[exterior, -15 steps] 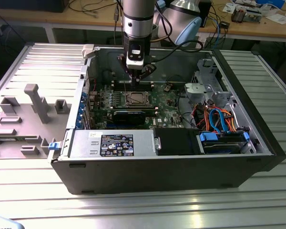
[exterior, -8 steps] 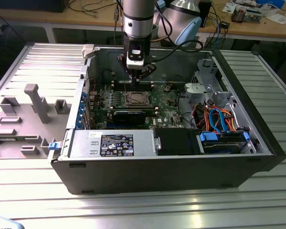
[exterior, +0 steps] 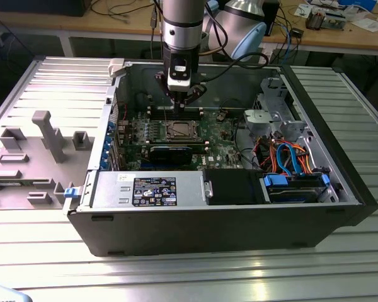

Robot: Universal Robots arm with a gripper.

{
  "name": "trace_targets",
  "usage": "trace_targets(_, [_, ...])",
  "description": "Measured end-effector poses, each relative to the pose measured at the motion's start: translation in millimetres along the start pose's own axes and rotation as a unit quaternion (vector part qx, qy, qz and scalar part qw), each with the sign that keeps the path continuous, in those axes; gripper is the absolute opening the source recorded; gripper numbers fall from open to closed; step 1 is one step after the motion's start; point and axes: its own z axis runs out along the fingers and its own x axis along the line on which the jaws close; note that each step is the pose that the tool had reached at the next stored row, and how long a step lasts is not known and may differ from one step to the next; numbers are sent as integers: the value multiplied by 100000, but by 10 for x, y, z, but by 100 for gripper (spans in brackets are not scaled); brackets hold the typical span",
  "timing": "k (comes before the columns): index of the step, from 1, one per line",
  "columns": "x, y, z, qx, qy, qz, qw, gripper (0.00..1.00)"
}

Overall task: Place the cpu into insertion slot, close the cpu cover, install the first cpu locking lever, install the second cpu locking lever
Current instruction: 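Install the first cpu locking lever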

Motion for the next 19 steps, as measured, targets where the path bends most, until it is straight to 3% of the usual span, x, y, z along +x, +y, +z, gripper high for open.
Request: trace_targets(19, [0,0,0,-12,-8,-1067,99994,11])
